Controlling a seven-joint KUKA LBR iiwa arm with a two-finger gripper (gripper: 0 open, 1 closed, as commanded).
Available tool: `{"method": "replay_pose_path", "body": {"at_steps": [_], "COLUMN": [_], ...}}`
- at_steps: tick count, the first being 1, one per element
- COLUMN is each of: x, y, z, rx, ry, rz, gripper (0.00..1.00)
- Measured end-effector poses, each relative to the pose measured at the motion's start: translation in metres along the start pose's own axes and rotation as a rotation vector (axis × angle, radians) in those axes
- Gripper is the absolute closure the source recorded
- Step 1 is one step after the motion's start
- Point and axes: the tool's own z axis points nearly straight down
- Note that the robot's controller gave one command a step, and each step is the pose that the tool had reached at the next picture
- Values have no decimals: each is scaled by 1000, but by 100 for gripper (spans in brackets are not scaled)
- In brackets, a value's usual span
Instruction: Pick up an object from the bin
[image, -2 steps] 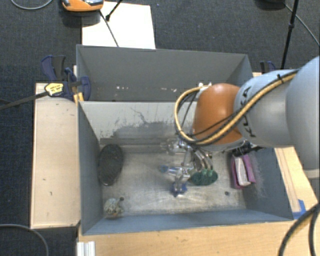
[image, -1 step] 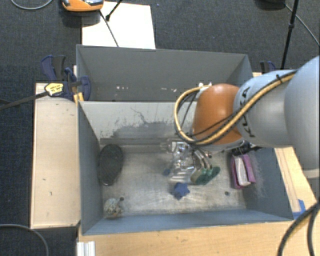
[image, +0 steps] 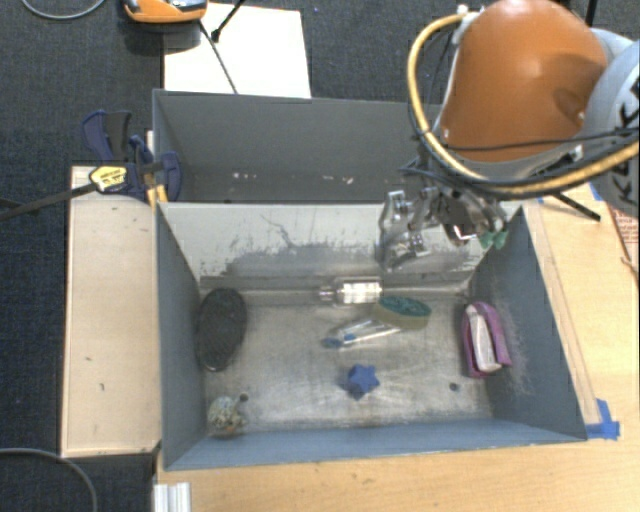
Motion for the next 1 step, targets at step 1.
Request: {"method": "replay_pose_path", "body": {"at_steps": [1], "x": [1], "y": [0], "z": [5], "rx": [-1], "ry": [9], "rz": [2], "gripper": [0]}}
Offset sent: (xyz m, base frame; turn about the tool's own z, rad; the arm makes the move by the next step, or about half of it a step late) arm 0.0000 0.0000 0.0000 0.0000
